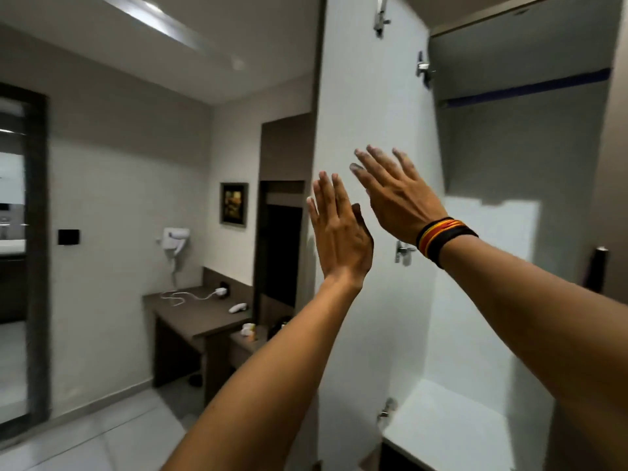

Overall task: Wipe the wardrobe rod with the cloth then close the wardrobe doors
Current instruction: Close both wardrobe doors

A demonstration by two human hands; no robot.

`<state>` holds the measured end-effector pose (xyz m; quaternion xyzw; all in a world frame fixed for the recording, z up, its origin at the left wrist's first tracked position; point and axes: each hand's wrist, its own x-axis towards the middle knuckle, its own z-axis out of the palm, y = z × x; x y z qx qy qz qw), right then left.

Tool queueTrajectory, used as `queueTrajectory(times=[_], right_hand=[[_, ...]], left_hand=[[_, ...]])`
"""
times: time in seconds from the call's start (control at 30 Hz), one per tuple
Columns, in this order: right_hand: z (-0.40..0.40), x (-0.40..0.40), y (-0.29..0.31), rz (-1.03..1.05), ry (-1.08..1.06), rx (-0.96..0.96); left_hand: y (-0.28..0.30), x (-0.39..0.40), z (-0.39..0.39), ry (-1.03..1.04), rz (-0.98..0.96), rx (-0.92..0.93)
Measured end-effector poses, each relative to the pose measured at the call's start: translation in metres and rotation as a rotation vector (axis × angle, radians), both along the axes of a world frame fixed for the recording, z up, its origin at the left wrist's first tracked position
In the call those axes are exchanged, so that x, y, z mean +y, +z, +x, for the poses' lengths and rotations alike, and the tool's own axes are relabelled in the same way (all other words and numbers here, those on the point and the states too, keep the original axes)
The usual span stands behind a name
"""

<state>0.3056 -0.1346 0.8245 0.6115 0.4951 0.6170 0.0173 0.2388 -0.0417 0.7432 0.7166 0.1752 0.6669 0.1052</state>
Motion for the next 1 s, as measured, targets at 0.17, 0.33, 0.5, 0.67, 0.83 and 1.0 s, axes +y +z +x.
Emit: queueTrajectory(times=[0.17,0.33,0.5,0.67,0.83,1.0], right_hand=[[-0.053,0.066,-0.003,-0.237,-0.005,-0.073],[-0.068,0.092,-0.014,-0.360,-0.224,-0.024],[-0.070,0.081,-0.020,-0.345,-0.203,-0.043],[-0.062,0.038,-0.018,-0.270,-0.092,-0.076],[-0.041,-0.034,-0.024,-0.239,-0.085,-0.072],[-0.017,-0.106,-0.024,-0.242,-0.230,-0.055]], left_hand=[[-0.027,0.048,-0.046,-0.143,-0.341,-0.016],[-0.036,0.062,-0.069,-0.472,-0.674,0.123],[-0.033,0.049,-0.067,-0.565,-0.774,0.000],[-0.037,0.028,-0.053,-0.600,-0.750,-0.063],[-0.037,-0.030,-0.021,-0.641,-0.622,-0.086],[-0.042,-0.096,0.020,-0.717,-0.575,-0.104]])
